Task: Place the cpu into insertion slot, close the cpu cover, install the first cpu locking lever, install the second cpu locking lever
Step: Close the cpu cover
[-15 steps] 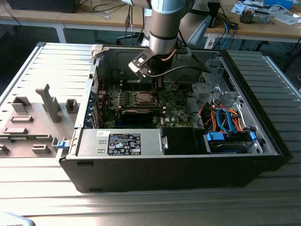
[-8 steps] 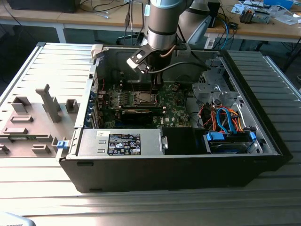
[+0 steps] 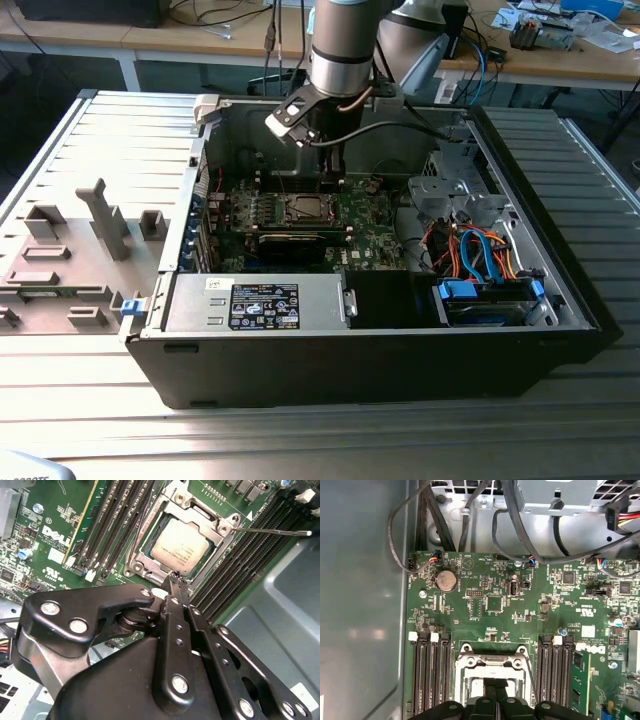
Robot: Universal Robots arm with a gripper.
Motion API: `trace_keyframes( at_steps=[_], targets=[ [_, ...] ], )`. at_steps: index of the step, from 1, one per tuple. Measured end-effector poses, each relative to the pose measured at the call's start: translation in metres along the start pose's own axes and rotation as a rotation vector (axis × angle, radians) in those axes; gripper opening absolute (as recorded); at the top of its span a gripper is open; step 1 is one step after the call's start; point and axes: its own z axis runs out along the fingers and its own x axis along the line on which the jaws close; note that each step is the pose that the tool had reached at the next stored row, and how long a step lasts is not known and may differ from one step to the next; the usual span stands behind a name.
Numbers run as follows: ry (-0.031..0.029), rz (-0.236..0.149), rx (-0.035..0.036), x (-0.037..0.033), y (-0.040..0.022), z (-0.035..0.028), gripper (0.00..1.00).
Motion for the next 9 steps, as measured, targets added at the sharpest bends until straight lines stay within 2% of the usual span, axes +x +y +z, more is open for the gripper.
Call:
trace_keyframes(
  at_steps=[2, 9],
  targets=[
    [0.0, 0.0, 0.0, -0.0001, -0.0001, -0.0038, 0.11],
    [0.0001, 0.0, 0.0, -0.0001, -0.0001, -0.0048, 0.11]
  ],
)
